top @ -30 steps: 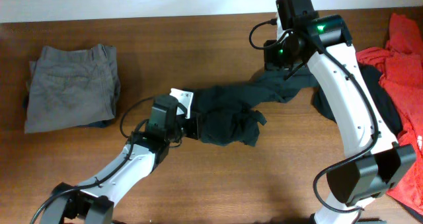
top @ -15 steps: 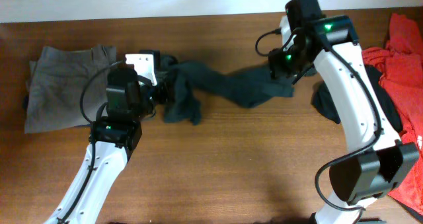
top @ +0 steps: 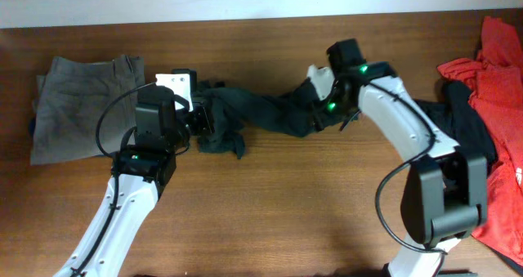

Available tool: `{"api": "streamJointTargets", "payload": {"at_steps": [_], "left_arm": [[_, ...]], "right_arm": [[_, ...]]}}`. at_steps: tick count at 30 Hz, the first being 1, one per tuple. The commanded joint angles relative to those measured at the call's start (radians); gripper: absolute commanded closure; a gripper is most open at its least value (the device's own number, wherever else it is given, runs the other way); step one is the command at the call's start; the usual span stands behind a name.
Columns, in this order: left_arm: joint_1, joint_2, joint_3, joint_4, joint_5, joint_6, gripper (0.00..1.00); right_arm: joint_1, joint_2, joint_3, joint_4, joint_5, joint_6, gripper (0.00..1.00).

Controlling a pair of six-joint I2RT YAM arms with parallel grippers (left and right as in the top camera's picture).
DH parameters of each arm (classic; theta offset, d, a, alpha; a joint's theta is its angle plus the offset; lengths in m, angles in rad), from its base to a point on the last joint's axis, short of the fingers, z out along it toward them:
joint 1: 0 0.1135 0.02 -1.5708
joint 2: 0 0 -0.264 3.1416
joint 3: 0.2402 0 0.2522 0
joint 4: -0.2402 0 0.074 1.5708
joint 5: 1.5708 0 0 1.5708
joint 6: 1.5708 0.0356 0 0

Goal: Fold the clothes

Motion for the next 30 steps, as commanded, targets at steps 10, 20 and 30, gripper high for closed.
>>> {"api": "streamJointTargets", "payload": {"at_steps": [10,20,30], "left_arm": [[0.004,-0.003,0.003,-0.005,-0.010,0.017,1.00],[0.004,-0.003,0.003,-0.004,-0.013,0.017,0.99],[0.027,-0.012,0.027,0.029,-0.195,0.082,1.00]], "right_arm": [[0.138,0.020,-0.152,0.244,0.024,-0.102,0.37],[0.138,0.095,-0.151,0.271,0.031,-0.084,0.84],[0.073,-0.021,0.053,0.100,0.354,0.071,0.96]]}}
